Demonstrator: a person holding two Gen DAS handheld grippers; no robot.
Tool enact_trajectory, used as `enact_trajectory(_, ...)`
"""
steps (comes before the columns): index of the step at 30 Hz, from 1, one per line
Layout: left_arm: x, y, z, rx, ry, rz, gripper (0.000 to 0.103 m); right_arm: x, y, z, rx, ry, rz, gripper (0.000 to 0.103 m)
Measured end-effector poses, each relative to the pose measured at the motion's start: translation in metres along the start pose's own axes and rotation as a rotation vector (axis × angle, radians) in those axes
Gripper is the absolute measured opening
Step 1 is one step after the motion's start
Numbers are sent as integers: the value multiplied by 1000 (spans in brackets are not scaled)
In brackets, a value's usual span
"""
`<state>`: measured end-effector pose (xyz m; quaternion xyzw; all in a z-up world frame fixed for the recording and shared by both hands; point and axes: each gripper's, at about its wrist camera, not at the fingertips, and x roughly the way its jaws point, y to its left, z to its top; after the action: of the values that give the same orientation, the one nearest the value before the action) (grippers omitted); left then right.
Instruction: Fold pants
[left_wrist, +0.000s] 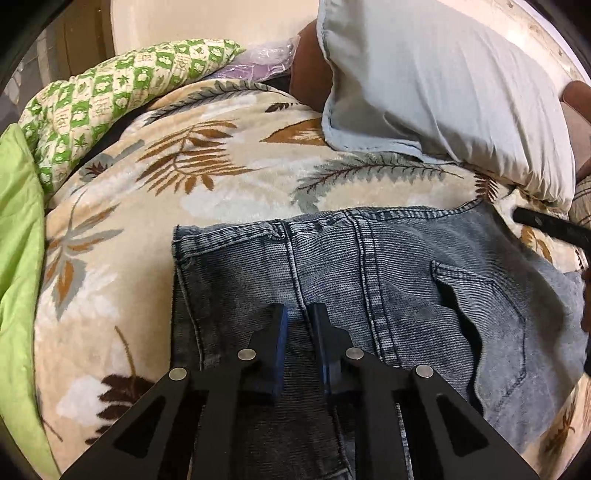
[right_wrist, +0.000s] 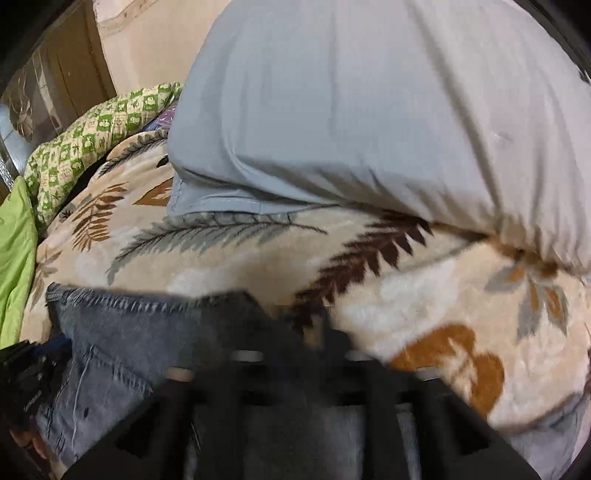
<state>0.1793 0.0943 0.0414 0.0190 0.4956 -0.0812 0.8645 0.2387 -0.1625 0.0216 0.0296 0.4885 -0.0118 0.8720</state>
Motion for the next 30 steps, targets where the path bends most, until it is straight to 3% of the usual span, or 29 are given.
enact_trajectory(3,-17,-2,-4,-31,-16,-10,43,-27,-7,-22,1,-19,-14,65)
enact_trajectory(4,-25,-5,-7,-36,-34,-14,46,-32,-9,-27,4,-14,-14,65)
enact_trajectory(11,-65,-32,-26,1,-53,-57,47,-77,-52,-72,76,-4,-55,65)
enact_trajectory(20,-89,-99,-44,108,-24,-150,50,-129,-120,-119,203,1,-120,65)
enact_trajectory(24,-87,-131,-53,166,15,-181,50,-130,-141,-143,253,34,-118,65)
enact_trajectory(28,-85,-155,-58,196,56,-211,50,-109,-151,-165,260,129,-116,65)
enact_trajectory(30,-84,-171,-58,219,65,-224,50,-115,-155,-170,258,104,-109,65)
